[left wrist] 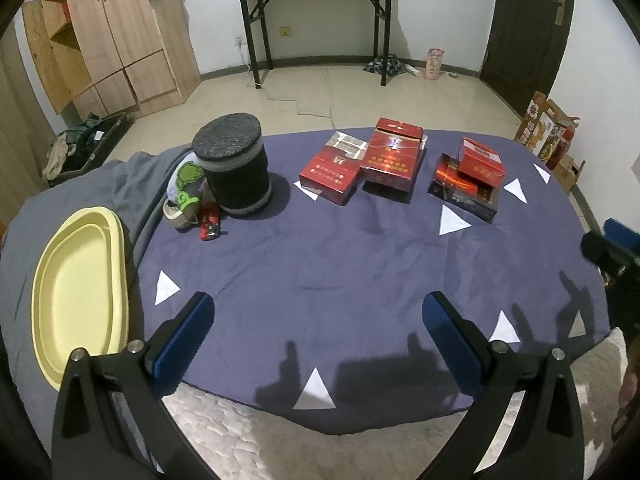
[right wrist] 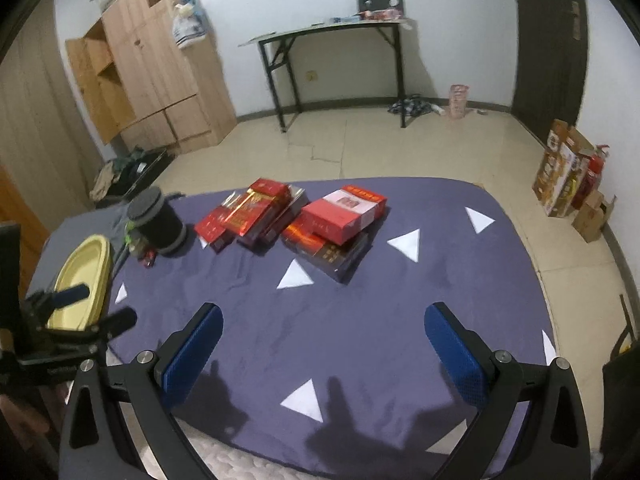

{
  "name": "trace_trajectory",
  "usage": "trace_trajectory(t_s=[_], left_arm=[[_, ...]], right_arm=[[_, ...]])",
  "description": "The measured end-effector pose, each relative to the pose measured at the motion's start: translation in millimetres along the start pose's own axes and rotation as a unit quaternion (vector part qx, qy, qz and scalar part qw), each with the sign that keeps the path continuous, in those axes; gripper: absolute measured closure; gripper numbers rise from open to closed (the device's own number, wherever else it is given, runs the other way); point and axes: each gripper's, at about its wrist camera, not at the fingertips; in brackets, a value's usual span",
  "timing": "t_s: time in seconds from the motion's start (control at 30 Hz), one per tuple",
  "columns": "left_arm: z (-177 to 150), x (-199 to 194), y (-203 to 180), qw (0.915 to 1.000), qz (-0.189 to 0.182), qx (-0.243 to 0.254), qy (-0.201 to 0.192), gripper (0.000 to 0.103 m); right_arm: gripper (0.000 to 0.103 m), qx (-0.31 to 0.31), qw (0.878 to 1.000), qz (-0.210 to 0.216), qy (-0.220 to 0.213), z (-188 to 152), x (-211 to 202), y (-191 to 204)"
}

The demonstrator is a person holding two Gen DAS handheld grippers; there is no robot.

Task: Organize rigid objects

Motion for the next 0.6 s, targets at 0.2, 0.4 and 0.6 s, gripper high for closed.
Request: trace_trajectory(t_s=[0.2, 0.4, 0.6], left_arm=[[-2.1, -8.0, 1.1, 0.9993, -0.034, -0.014, 0.001, 0.0], [5.2, -23.4, 9.5, 0.9994, -0.032, -0.006, 0.007, 0.0], [11.9, -36.6, 35.8, 0.9975, -0.058, -0.04, -0.002, 0.0]], right_arm=[[0.0, 0.044, 0.999, 0.02, 0.012, -16.9, 0.7, -14.6], [0.0, 0.04, 0.999, -0.005, 0.014, -24.2, -13.3, -26.5], [0.0, 0.07, 0.997, 0.009, 0.01, -19.7, -23.4, -26.1]])
Point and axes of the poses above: each gripper's, at about its wrist camera, not at the fingertips, and x roughly the way its jaws point, y to its left, z to its top, and after that the axes turned 2 degrees about -y, right-handed
